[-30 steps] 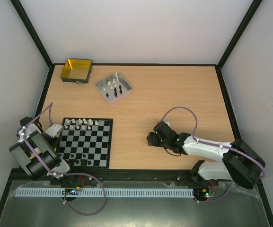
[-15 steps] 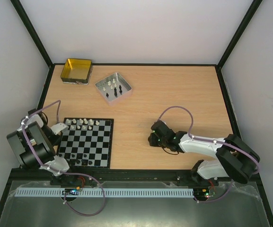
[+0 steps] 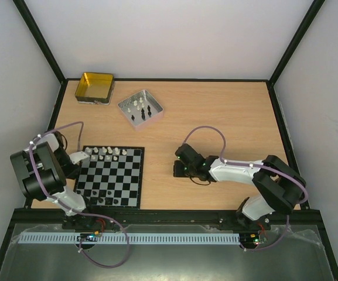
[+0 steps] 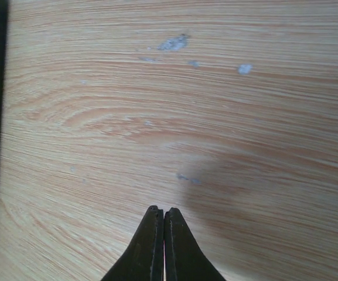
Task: Set up the chess pieces on the board
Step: Move the chessboard to the center of the board.
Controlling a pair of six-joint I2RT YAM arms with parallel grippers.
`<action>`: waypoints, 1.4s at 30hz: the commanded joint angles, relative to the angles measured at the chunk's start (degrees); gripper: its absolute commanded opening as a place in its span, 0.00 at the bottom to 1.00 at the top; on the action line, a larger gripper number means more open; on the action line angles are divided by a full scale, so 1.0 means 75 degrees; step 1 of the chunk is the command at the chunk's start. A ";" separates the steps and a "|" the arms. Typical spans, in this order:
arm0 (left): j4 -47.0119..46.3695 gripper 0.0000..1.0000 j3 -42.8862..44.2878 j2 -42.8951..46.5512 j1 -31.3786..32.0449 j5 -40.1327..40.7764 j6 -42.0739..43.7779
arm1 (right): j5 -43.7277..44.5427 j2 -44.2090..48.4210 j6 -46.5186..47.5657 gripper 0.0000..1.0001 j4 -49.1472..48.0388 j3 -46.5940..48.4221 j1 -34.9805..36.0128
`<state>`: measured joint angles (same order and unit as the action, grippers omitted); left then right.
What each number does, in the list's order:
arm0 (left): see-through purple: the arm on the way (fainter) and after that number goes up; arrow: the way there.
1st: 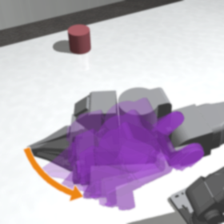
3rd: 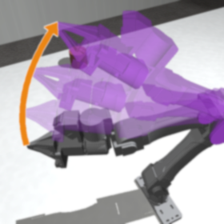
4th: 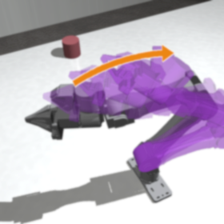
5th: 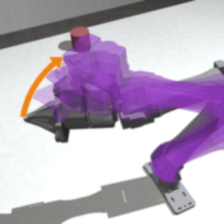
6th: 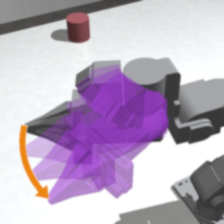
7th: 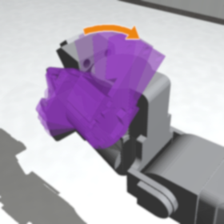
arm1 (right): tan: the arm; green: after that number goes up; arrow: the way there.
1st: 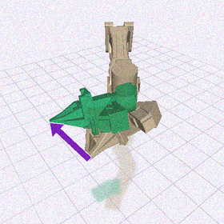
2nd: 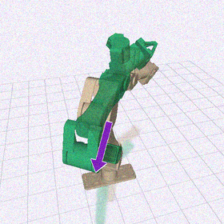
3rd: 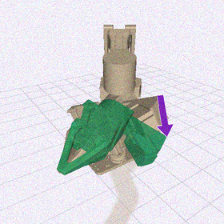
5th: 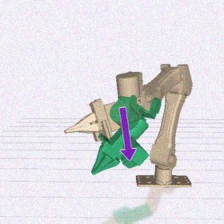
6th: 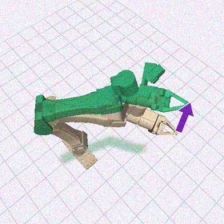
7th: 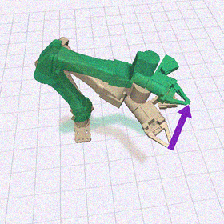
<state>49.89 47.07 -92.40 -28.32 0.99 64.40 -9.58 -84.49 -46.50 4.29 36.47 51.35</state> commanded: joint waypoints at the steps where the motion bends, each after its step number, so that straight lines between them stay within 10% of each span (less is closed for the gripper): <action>1: 0.0289 0.02 -0.0727 -0.0897 0.0652 -0.1139 0.0003 | 0.0001 -0.0238 -0.0002 0.02 0.0036 0.0343 0.0124; 42: 0.0122 0.02 0.1181 -0.2486 0.3342 -0.3673 -0.1628 | 0.1266 -0.0396 0.0176 0.02 0.0751 0.0520 0.0204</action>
<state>63.86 54.63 -108.47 -4.67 -25.12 54.33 -2.42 -89.03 -46.09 8.60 40.05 52.86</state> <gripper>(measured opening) 0.024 0.022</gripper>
